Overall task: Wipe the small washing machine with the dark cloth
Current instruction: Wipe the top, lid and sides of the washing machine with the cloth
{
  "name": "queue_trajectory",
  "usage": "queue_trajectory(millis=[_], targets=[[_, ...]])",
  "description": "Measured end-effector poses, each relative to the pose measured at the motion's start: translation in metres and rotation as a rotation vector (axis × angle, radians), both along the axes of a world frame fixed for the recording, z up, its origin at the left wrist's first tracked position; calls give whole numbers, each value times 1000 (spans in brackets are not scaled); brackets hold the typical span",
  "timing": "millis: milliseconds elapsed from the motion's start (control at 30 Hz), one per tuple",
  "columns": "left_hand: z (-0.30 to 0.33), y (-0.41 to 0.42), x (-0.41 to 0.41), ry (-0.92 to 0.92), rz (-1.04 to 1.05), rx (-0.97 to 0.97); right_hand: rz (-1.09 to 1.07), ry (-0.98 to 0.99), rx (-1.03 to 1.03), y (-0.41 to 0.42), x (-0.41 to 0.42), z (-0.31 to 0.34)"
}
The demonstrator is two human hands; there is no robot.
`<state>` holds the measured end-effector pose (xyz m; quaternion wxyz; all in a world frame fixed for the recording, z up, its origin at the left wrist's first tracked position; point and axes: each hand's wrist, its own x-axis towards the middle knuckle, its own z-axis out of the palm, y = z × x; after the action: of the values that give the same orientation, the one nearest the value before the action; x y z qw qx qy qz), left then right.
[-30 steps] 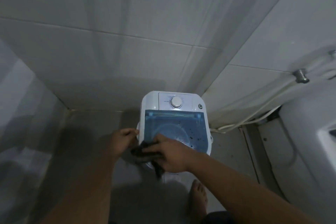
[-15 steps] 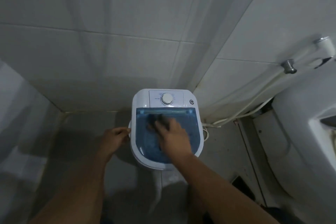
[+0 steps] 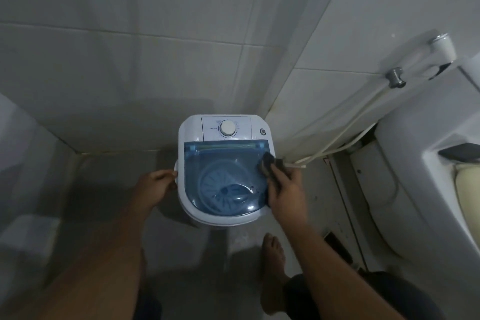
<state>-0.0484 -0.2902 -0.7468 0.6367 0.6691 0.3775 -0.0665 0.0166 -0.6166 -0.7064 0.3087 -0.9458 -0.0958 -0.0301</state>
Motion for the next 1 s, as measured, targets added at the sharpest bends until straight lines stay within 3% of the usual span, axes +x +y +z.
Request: queue_trajectory(millis=[100, 200, 300, 367, 533, 733, 900, 1000], targets=[[-3, -2, 4, -9, 24, -19, 228, -99, -61, 26, -51, -13], [0, -7, 4, -10, 37, -34, 481, -18, -89, 46, -82, -8], [0, -4, 2, 1, 41, -51, 341, 70, 116, 34, -61, 4], [0, -1, 2, 14, 53, -71, 170, 2, 191, 16, -37, 15], [-3, 1, 3, 3, 61, -82, 21, -19, -19, -1, -35, -3], [-6, 1, 3, 1, 57, -119, 217, -35, -163, 73, -111, -19], [-2, -2, 5, 0, 57, -109, 385, -96, -262, 49, -83, -15], [2, -3, 4, -13, 55, -120, 16, -5, -120, 1, -67, -8]])
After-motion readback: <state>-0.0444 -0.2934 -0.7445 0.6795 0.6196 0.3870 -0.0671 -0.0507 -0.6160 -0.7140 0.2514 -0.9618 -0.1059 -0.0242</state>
